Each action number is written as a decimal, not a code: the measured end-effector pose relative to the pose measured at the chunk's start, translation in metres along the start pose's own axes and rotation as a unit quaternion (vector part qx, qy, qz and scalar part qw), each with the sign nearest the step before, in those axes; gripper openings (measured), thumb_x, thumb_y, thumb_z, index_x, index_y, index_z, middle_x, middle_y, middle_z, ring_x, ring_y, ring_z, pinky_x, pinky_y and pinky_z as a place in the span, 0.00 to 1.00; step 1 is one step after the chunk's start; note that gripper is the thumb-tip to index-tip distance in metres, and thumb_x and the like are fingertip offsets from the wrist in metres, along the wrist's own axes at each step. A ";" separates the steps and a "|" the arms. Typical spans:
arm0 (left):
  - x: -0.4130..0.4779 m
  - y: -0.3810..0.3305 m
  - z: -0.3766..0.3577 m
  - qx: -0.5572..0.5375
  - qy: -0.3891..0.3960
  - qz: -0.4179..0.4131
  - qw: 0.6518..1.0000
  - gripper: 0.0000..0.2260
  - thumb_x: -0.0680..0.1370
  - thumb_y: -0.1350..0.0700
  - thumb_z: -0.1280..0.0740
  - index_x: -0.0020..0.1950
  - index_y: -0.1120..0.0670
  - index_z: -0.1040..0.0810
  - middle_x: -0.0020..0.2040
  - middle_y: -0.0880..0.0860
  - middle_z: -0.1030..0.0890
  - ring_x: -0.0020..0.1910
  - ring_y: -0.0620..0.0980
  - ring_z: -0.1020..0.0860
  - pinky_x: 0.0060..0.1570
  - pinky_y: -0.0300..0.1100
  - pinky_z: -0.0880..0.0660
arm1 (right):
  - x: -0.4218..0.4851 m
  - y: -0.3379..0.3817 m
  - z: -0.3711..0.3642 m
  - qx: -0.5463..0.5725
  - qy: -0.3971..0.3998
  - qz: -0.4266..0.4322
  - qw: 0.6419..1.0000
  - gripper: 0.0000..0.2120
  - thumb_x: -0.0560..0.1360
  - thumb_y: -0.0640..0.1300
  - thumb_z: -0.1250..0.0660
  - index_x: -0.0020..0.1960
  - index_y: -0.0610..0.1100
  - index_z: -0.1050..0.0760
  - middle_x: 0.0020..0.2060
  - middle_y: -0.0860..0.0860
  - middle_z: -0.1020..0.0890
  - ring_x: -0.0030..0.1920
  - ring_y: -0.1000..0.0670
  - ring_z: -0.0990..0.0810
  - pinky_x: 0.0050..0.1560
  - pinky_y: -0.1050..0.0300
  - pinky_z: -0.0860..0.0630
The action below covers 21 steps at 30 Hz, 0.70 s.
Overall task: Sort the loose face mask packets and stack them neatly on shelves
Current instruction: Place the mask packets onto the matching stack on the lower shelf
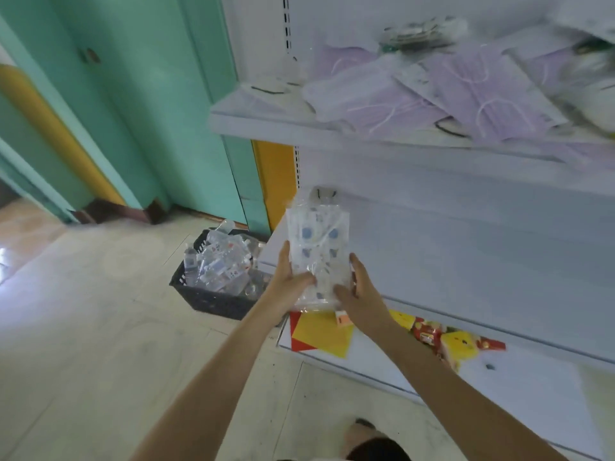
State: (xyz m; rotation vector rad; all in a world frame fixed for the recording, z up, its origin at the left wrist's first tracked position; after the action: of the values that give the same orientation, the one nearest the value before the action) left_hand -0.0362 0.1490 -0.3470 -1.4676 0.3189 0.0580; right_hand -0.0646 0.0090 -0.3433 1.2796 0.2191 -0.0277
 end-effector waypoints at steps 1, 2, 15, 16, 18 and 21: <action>0.008 0.009 -0.002 0.016 0.009 0.016 1.000 0.27 0.72 0.70 0.35 0.66 0.49 0.36 0.50 0.39 0.20 0.46 0.33 0.22 0.40 0.26 0.25 | 0.002 -0.016 -0.006 0.043 -0.014 -0.040 0.998 0.29 0.78 0.34 0.43 0.76 0.45 0.49 0.59 0.48 0.27 0.56 0.44 0.22 0.51 0.48 0.21; 0.017 0.016 -0.007 0.033 0.028 0.022 0.999 0.22 0.72 0.70 0.35 0.59 0.49 0.32 0.43 0.36 0.19 0.42 0.30 0.22 0.35 0.23 0.27 | 0.006 -0.031 -0.009 0.082 -0.034 -0.075 0.993 0.28 0.78 0.33 0.43 0.75 0.45 0.46 0.60 0.46 0.26 0.55 0.42 0.22 0.48 0.48 0.21; 0.194 0.070 -0.040 0.340 0.079 0.058 0.935 0.26 0.81 0.53 0.42 0.77 0.52 0.46 0.76 0.55 0.48 0.69 0.55 0.37 0.63 0.44 0.34 | 0.182 -0.149 0.071 0.215 -0.212 -0.244 0.922 0.25 0.75 0.28 0.46 0.70 0.43 0.35 0.60 0.41 0.26 0.49 0.42 0.25 0.35 0.56 0.25; 0.210 0.075 -0.036 0.388 0.067 0.039 0.918 0.25 0.81 0.53 0.43 0.77 0.51 0.45 0.77 0.56 0.51 0.73 0.57 0.43 0.68 0.48 0.38 | 0.200 -0.154 0.077 0.191 -0.214 -0.243 0.927 0.24 0.75 0.29 0.45 0.69 0.42 0.34 0.61 0.41 0.26 0.49 0.43 0.25 0.34 0.57 0.25; 0.237 0.084 -0.028 0.465 0.044 0.019 0.884 0.24 0.81 0.53 0.43 0.77 0.47 0.46 0.77 0.56 0.55 0.75 0.59 0.50 0.70 0.54 0.43 | 0.232 -0.161 0.084 0.149 -0.215 -0.238 0.935 0.24 0.75 0.29 0.44 0.68 0.42 0.33 0.62 0.41 0.25 0.49 0.44 0.24 0.34 0.57 0.24; 0.267 0.097 -0.018 0.501 -0.011 0.044 0.864 0.26 0.82 0.52 0.46 0.77 0.42 0.52 0.78 0.52 0.57 0.76 0.61 0.55 0.71 0.57 0.48 | 0.273 -0.164 0.084 0.133 -0.184 -0.235 0.945 0.22 0.74 0.28 0.44 0.66 0.42 0.31 0.61 0.41 0.24 0.49 0.45 0.24 0.43 0.54 0.23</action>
State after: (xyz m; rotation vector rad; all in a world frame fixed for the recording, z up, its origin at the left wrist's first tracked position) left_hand 0.1936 0.1011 -0.5076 -0.4110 0.3231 -0.0208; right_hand 0.1916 -0.0906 -0.5250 1.4375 0.1972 -0.7220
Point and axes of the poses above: each hand's wrist, its own x-axis towards the middle knuckle, its own z-axis out of the back of the hand, y = z × x, the point moved 3 cm from there along x, towards the middle knuckle
